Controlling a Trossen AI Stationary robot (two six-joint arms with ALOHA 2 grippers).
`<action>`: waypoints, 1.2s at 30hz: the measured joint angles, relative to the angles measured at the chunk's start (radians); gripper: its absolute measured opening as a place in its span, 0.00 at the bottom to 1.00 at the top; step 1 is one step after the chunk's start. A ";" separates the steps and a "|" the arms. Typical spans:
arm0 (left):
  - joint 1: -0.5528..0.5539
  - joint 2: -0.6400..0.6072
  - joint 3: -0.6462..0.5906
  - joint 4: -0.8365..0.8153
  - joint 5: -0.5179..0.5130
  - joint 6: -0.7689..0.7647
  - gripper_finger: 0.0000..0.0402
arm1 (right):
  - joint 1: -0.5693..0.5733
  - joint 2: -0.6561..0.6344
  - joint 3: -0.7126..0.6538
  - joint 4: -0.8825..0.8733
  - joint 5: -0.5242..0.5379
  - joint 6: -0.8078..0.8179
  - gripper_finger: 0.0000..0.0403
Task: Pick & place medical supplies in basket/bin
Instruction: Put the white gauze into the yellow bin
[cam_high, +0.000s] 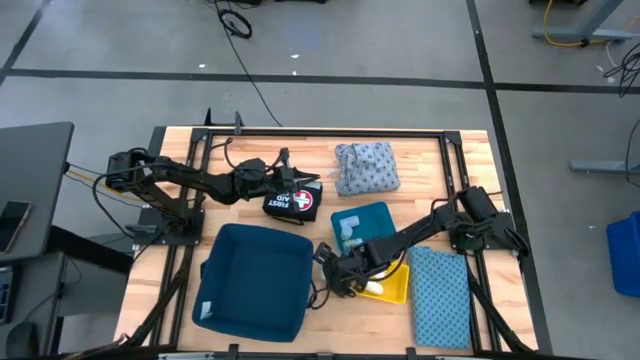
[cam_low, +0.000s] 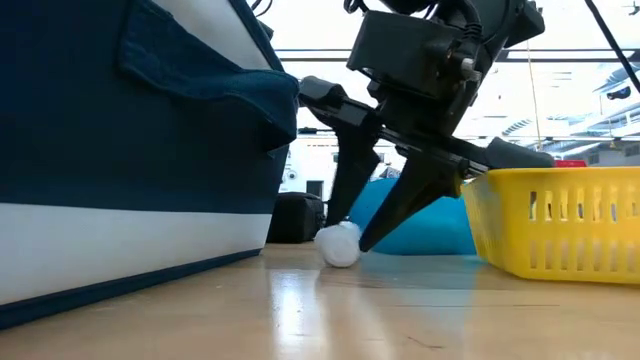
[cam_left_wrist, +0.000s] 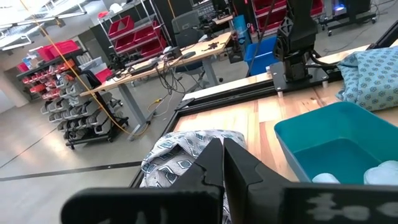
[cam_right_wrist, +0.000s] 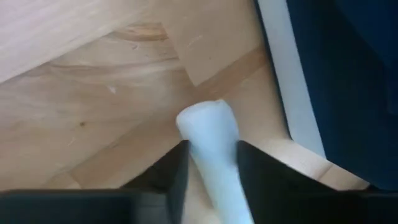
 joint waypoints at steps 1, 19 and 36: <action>0.000 0.000 0.000 0.000 0.000 0.000 0.00 | 0.000 0.000 0.000 -0.004 0.000 -0.002 0.32; 0.000 0.000 0.000 -0.001 0.000 -0.003 0.00 | 0.056 -0.001 0.000 -0.013 0.155 0.013 0.01; 0.000 0.000 0.000 -0.003 0.000 -0.007 0.00 | 0.068 -0.025 0.000 -0.013 0.268 0.043 0.00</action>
